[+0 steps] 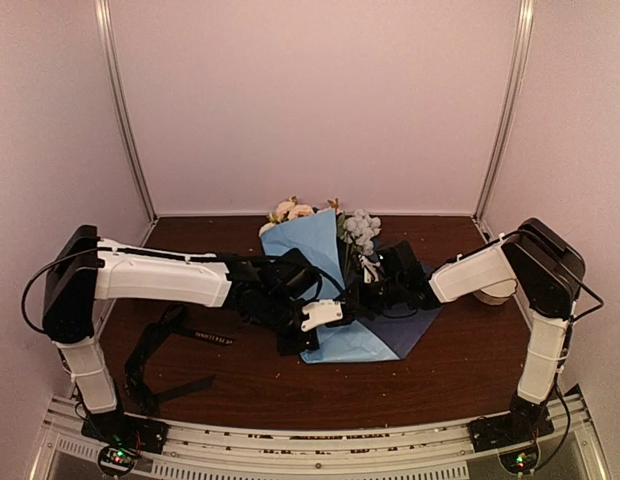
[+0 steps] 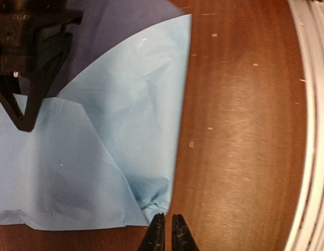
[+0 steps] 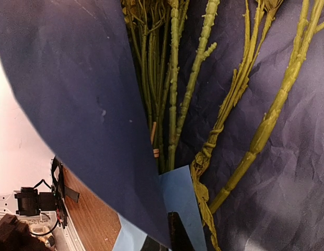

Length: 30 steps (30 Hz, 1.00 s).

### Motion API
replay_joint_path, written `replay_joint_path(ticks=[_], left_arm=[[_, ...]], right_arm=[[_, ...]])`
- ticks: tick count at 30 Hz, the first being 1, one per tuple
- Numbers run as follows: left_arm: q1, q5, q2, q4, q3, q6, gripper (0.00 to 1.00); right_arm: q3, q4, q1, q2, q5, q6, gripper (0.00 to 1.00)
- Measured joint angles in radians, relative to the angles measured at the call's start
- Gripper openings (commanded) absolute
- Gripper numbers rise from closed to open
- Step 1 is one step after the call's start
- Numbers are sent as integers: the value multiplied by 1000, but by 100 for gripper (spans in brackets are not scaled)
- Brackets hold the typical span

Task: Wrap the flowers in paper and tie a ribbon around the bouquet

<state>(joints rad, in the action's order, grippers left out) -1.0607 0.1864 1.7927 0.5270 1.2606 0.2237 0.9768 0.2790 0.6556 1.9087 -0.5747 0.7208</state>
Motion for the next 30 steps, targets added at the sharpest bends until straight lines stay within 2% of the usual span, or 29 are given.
replay_joint_path(ticks=[6, 11, 17, 24, 30], left_arm=[[30, -137, 232, -2, 108, -27, 3], [24, -150, 223, -7, 89, -27, 4], [0, -89, 172, -33, 10, -13, 4], [-11, 23, 102, 34, 3, 43, 5], [101, 31, 97, 34, 63, 24, 7]], right_arm=[[-3, 10, 0, 0, -3, 7, 0], [-14, 24, 0, 0, -3, 9, 0], [-15, 19, 3, 0, -20, 10, 0], [-15, 23, 2, 0, -16, 10, 0], [-15, 24, 0, 0, -16, 10, 0]])
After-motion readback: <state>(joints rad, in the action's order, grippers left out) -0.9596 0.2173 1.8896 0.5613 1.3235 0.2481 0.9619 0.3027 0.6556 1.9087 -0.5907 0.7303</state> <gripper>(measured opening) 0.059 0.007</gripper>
